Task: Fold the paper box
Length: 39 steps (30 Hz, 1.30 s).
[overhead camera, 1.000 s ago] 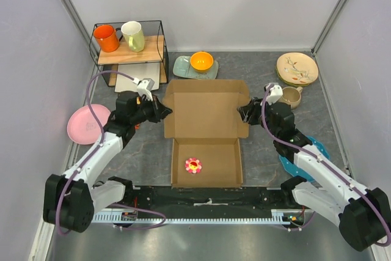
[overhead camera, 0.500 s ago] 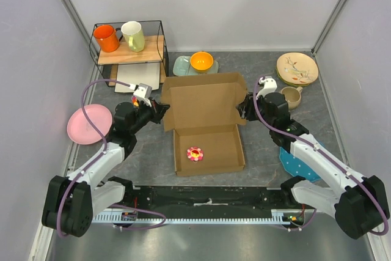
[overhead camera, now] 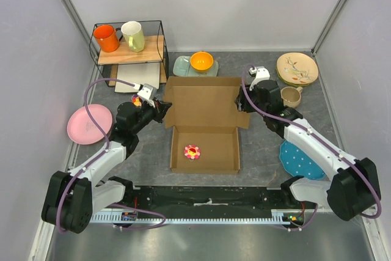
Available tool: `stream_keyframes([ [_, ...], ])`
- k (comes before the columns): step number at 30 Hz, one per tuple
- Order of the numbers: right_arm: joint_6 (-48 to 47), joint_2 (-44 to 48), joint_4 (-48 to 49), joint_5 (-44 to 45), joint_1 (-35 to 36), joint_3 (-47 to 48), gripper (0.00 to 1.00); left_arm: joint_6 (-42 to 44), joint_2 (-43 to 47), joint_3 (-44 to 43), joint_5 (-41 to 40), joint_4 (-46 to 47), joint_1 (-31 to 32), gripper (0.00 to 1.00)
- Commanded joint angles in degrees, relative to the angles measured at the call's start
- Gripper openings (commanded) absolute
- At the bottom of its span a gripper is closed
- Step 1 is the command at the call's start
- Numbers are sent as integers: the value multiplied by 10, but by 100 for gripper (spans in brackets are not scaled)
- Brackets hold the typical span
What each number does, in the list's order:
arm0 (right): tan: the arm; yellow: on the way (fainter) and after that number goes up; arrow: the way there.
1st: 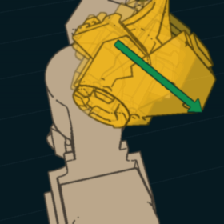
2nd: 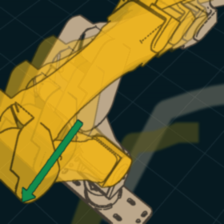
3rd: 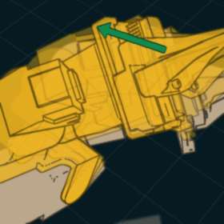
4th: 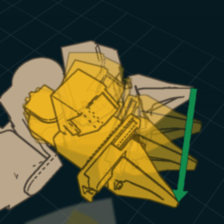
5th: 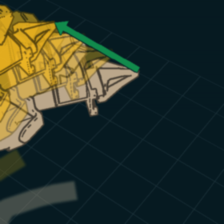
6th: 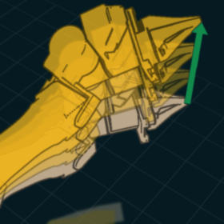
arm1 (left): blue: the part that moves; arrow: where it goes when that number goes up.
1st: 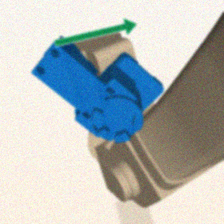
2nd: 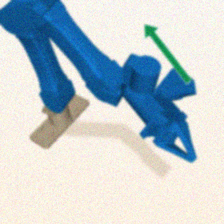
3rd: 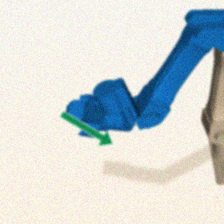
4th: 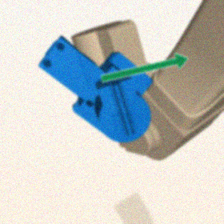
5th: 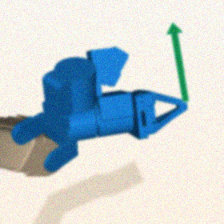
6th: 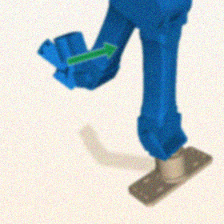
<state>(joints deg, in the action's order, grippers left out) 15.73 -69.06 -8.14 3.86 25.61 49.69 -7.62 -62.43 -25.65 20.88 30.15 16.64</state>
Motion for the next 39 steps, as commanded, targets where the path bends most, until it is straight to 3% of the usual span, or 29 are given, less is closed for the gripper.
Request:
stream_keyframes([
  [1, -22, -26, -9, 8, -1, 30, 50, 48, 4, -1, -8, 6, 8, 2],
  [3, -21, -29, -12, 5, -1, 30, 38, 52, 9, 0, -15, 3, 9, 2],
  [5, -18, -28, -20, 1, -1, 28, 36, 53, 11, -1, -23, 1, 9, 2],
  [9, -13, -10, -41, 1, 0, 21, 50, 53, 14, -4, -35, -4, 10, 2],
  [13, -13, -1, -63, 10, 0, 18, 47, 58, 19, -1, -52, -6, 9, 2],
  [16, -12, 0, -62, 10, 0, 16, 32, 58, 20, -2, -54, -6, 10, 2],
  [17, -13, -2, -62, 10, 1, 16, 21, 57, 21, -3, -54, -6, 10, 2],
  [19, -15, -1, -62, 10, 0, 15, 9, 56, 25, -3, -58, -9, 10, 2],
  [22, -18, 7, -54, 24, 2, 2, 1, 44, 28, -15, -73, -25, 11, 5],
  [23, -19, 18, -50, 29, 3, -3, 0, 41, 28, -24, -73, -57, 10, 8],
  [27, -34, 41, -28, 58, 10, -22, 0, 37, 9, -116, -62, -199, 10, 39],
  [33, -49, 53, -18, 66, 17, -27, 0, 49, 17, -182, -37, -363, 10, 59],
  [39, -50, 57, -11, 60, 23, -36, 0, 58, -8, -213, 7, -410, 11, 67],
])
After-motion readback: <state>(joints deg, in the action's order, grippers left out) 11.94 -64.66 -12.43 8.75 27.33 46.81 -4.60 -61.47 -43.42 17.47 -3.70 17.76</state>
